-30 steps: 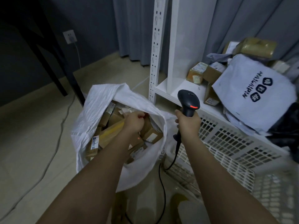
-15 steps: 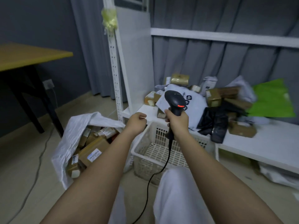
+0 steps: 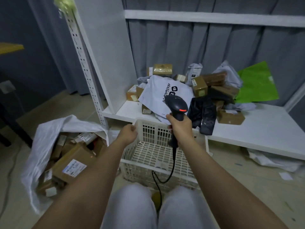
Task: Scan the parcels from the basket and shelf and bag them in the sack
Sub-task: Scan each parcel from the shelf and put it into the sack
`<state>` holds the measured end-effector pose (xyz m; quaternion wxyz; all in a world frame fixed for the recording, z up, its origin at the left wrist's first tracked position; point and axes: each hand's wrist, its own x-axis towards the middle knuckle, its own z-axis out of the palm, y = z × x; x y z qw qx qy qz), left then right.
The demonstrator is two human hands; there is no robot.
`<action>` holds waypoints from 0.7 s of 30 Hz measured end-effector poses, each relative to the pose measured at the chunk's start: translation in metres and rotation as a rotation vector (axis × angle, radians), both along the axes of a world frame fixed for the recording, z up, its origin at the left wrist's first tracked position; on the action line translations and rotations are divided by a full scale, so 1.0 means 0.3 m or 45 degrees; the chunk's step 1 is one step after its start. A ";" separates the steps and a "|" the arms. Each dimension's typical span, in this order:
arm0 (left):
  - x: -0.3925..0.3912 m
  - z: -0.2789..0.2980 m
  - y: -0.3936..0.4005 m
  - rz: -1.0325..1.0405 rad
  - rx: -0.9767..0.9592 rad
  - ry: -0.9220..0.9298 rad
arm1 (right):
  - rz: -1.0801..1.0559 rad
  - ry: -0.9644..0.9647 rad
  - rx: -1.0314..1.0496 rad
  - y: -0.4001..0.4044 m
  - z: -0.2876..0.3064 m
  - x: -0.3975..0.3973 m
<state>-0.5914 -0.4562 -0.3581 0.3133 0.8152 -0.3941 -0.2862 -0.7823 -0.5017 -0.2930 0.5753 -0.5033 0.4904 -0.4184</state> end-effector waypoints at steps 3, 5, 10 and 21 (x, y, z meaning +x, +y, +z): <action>0.083 -0.180 -0.110 -0.015 0.129 -0.044 | 0.009 0.021 0.105 -0.124 -0.119 0.055; 0.134 -0.295 -0.182 -0.021 0.186 -0.089 | 0.008 0.052 0.166 -0.214 -0.204 0.111; 0.236 -0.544 -0.326 -0.062 0.501 -0.367 | 0.059 0.020 0.289 -0.367 -0.379 0.208; 0.283 -0.641 -0.383 0.056 0.352 -0.393 | -0.037 -0.041 0.397 -0.427 -0.520 0.101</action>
